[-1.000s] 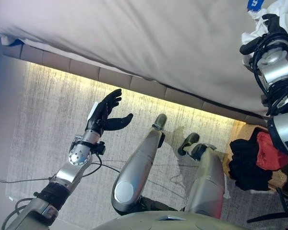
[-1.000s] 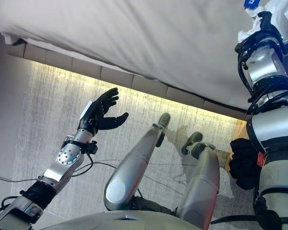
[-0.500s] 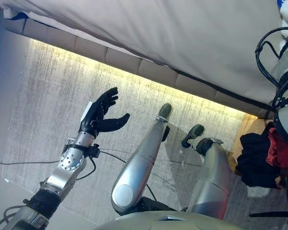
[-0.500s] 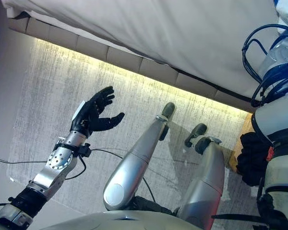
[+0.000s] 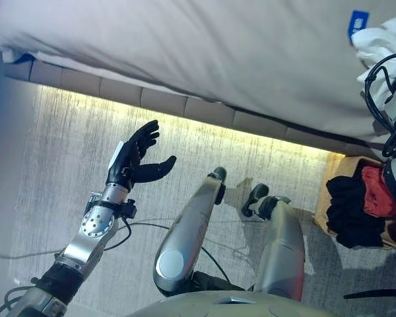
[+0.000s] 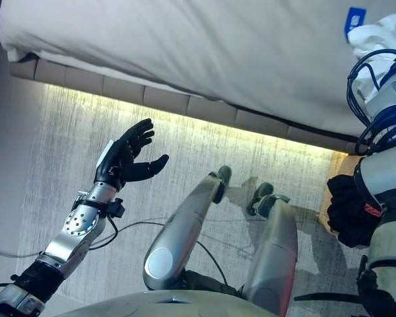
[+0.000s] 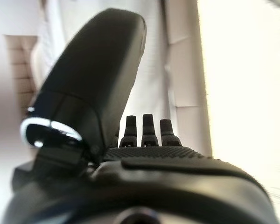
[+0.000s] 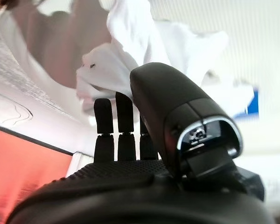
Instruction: Pick up the clothes from the bed and place them into the basket
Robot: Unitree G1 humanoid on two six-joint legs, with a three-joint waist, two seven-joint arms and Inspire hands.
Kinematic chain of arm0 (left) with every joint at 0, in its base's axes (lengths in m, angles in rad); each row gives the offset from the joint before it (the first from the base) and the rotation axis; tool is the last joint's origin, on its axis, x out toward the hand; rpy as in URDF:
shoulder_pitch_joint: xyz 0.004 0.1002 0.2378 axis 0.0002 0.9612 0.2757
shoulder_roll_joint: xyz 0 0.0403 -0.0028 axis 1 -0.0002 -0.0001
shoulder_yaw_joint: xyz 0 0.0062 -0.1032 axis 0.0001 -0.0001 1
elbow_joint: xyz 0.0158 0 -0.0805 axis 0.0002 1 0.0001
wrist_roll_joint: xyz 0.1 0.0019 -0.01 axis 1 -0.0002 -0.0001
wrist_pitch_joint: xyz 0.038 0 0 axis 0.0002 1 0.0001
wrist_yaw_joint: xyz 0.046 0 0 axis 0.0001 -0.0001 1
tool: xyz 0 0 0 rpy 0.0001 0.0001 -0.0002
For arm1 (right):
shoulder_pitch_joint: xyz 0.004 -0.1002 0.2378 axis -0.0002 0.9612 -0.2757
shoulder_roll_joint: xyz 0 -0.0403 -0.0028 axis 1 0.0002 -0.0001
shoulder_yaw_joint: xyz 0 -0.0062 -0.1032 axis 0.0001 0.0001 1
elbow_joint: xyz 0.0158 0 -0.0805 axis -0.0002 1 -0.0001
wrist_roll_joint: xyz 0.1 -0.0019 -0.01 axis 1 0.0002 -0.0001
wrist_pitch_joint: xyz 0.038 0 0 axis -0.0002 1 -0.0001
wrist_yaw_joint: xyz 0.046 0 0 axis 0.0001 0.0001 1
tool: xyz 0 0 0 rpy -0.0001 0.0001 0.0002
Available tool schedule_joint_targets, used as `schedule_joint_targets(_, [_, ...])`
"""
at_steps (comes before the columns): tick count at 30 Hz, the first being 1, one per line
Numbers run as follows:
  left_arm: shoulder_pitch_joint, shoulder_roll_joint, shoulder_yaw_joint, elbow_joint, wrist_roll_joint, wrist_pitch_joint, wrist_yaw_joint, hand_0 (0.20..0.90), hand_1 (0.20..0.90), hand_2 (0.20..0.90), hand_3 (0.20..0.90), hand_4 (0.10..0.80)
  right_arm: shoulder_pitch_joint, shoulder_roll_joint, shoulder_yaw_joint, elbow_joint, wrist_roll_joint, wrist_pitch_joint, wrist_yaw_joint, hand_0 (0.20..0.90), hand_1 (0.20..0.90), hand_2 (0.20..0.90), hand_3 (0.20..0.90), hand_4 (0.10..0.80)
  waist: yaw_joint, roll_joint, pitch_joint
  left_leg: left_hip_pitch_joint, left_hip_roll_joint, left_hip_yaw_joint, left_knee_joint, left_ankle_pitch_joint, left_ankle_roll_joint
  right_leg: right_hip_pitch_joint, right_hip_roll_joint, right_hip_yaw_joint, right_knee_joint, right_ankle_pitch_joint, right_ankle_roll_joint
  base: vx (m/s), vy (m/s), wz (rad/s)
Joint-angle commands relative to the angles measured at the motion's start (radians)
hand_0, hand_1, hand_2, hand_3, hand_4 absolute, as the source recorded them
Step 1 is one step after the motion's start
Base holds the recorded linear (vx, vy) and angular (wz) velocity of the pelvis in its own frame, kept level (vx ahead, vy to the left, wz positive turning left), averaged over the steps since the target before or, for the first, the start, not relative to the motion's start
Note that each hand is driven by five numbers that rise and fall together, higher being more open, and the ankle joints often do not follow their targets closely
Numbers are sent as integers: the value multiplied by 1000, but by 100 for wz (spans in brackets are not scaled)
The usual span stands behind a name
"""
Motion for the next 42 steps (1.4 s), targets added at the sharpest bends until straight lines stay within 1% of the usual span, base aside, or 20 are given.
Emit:
schedule_joint_targets(1, [1,8,41,-72,13,-35,31,900,900,900,900,800,-83,-178,13,-47,7,-69,-129,300,300,300,200,100,-12,-42,-55,123,35,0,-162,-23,-16,183,33,-84,-78,-38,-13,40,53,-21])
schedule_joint_targets(3, [-8,3,27,-59,21,-16,45,900,900,900,900,800,-61,-191,-16,-62,42,-103,-141,300,300,300,200,100,-28,-59,-82,178,47,7,-210,-22,-18,239,38,-81,-145,-22,-6,46,50,-26])
schedule_joint_targets(6, [-21,-1,7,-38,22,22,65,900,900,900,900,800,-42,-212,-44,-85,86,-149,-141,300,300,300,200,100,-57,-82,-127,275,65,21,-293,-17,-27,334,55,-71,-261,5,3,59,55,-21])
schedule_joint_targets(7, [-28,-2,-3,-23,18,32,67,900,900,900,900,800,-38,-219,-52,-89,99,-168,-144,300,300,300,200,100,-69,-89,-148,298,70,33,-335,14,-27,358,61,-78,-314,38,1,22,60,-29])
schedule_joint_targets(10, [-36,-15,-14,7,13,45,77,900,900,900,900,800,-37,-246,-59,-113,129,-207,-118,300,300,300,200,100,-101,-109,-198,392,83,59,-427,32,-35,441,79,-61,-426,67,17,63,55,-35])
schedule_joint_targets(12, [-40,-26,-20,26,11,60,81,900,900,900,900,800,-21,-267,-69,-143,147,-235,-99,300,300,300,200,100,-130,-121,-247,463,90,77,-505,50,-40,499,94,-36,-507,92,30,105,59,-33])
schedule_joint_targets(15, [-43,-39,-26,49,9,86,74,900,900,900,900,800,9,-293,-86,-174,153,-261,-84,300,300,300,200,100,-163,-134,-302,520,98,93,-577,74,-48,544,110,-9,-580,123,44,83,31,-26])
schedule_joint_targets(17, [-44,-45,-33,67,9,86,67,900,900,900,900,800,29,-302,-96,-182,152,-272,-80,300,300,300,200,100,-177,-138,-326,545,103,101,-608,85,-51,560,116,1,-606,136,50,78,24,-19])
schedule_joint_targets(19, [-45,-61,-40,105,-5,84,53,900,900,900,900,800,75,-320,-122,-210,157,-300,-81,300,300,300,200,100,-209,-144,-380,603,117,117,-690,113,-60,595,126,36,-681,180,68,124,34,-24])
schedule_joint_targets(22, [-46,-79,-42,150,-22,72,30,900,900,900,900,800,133,-334,-161,-256,136,-317,-100,300,300,300,200,100,-237,-144,-418,655,129,133,-774,136,-68,622,133,72,-751,219,85,55,27,-37])
schedule_joint_targets(23, [-46,-79,-43,151,-22,72,30,900,900,900,900,800,136,-334,-163,-257,136,-317,-100,300,300,300,200,100,-236,-144,-418,657,129,134,-777,137,-68,623,134,73,-753,221,85,14,19,-43])
schedule_joint_targets(25, [-60,-90,-52,179,-16,64,23,900,900,900,900,800,156,-348,-178,-309,142,-302,-115,300,300,300,200,100,-265,-146,-438,684,137,149,-829,149,-76,634,140,102,-803,249,98,9,18,-37])
schedule_joint_targets(26, [-62,-91,-53,182,-14,63,20,900,900,900,900,800,159,-349,-181,-315,143,-299,-118,300,300,300,200,100,-266,-146,-439,687,137,151,-834,151,-76,635,141,105,-808,252,99,2,24,-36])
schedule_joint_targets(29, [-85,-105,-68,214,-10,44,16,900,900,900,900,800,181,-376,-208,-370,157,-285,-134,300,300,300,200,100,-302,-147,-457,710,143,173,-875,154,-82,641,152,142,-850,275,108,-2,29,-34])
schedule_joint_targets(32, [-116,-128,-73,259,-14,26,7,900,900,900,900,800,229,-402,-243,-439,171,-264,-126,300,300,300,200,100,-346,-149,-471,720,147,200,-879,143,-81,631,160,184,-858,285,114,-1,39,-32])
schedule_joint_targets(35, [-136,-150,-76,284,-11,16,13,900,900,900,900,800,283,-410,-282,-495,180,-245,-99,300,300,300,200,100,-375,-150,-476,725,155,226,-874,135,-82,622,164,208,-852,284,116,-2,21,-20])
schedule_joint_targets(38, [-157,-168,-76,301,2,23,7,900,900,900,900,800,351,-402,-314,-547,184,-231,-57,300,300,300,200,100,-396,-152,-471,725,159,243,-857,126,-82,612,168,228,-839,280,115,-21,7,-27])
schedule_joint_targets(42, [-175,-188,-71,331,22,29,-1,900,900,900,900,800,416,-382,-336,-577,157,-228,-4,300,300,300,200,100,-419,-151,-462,725,165,265,-832,113,-82,606,169,242,-832,280,114,-17,-8,-22])
